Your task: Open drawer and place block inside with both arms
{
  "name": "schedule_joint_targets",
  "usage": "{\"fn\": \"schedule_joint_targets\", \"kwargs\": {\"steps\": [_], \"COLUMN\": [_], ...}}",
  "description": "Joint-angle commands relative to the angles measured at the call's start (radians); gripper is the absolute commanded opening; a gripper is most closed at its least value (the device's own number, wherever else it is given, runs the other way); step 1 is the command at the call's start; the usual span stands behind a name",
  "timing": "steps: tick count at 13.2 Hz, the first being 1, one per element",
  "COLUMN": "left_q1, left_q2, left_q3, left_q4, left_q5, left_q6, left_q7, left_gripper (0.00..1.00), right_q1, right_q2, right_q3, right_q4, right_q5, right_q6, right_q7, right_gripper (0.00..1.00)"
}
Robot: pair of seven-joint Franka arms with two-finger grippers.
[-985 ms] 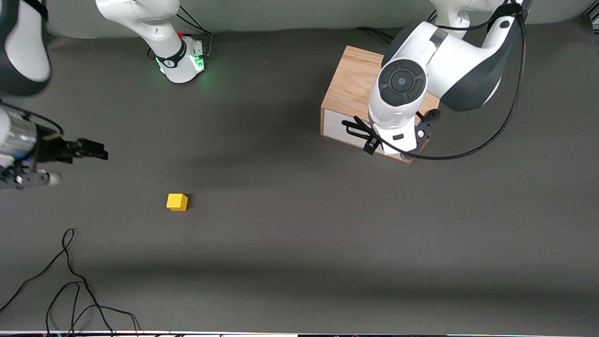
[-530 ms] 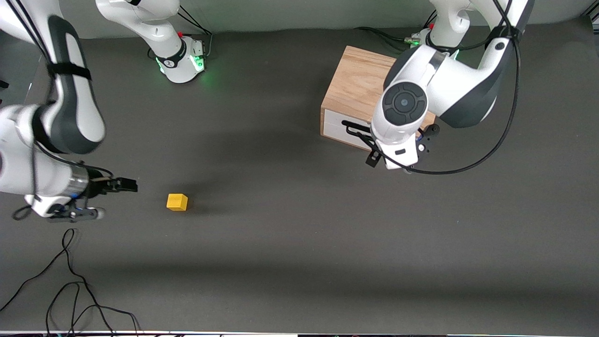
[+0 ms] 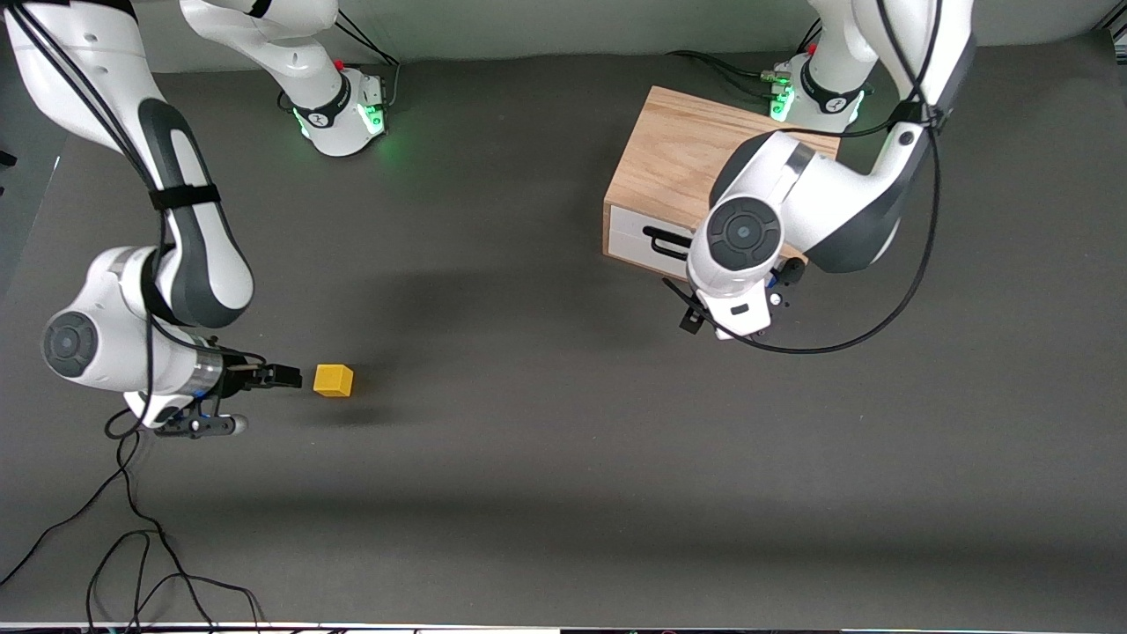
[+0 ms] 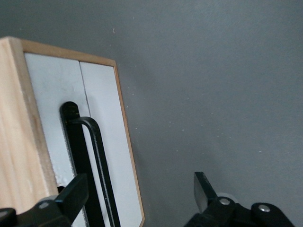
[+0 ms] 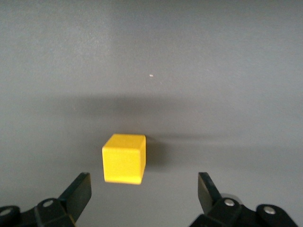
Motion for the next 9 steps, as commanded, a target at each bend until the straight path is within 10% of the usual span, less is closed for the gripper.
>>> {"fn": "schedule_joint_targets", "kwargs": {"steps": [1,9], "left_q1": [-0.028,-0.043], "left_q2": [-0.020,-0.004], "left_q3": [0.000,0.000], "left_q4": [-0.084,-0.157], "left_q5": [0.021,0.021], "left_q6": [0.061,0.145], "left_q7": [-0.067,-0.084], "left_gripper": [1.00,1.00], "right_q1": [0.021,0.104], "right_q2": [0.026,0.124], "right_q3": [0.002,-0.004], "right_q4": [-0.042,-0.055], "right_q5": [0.048,0.054], "right_q6": [0.102,0.216], "right_q7": [-0.002,0.048], "right_gripper": [1.00,1.00]}}
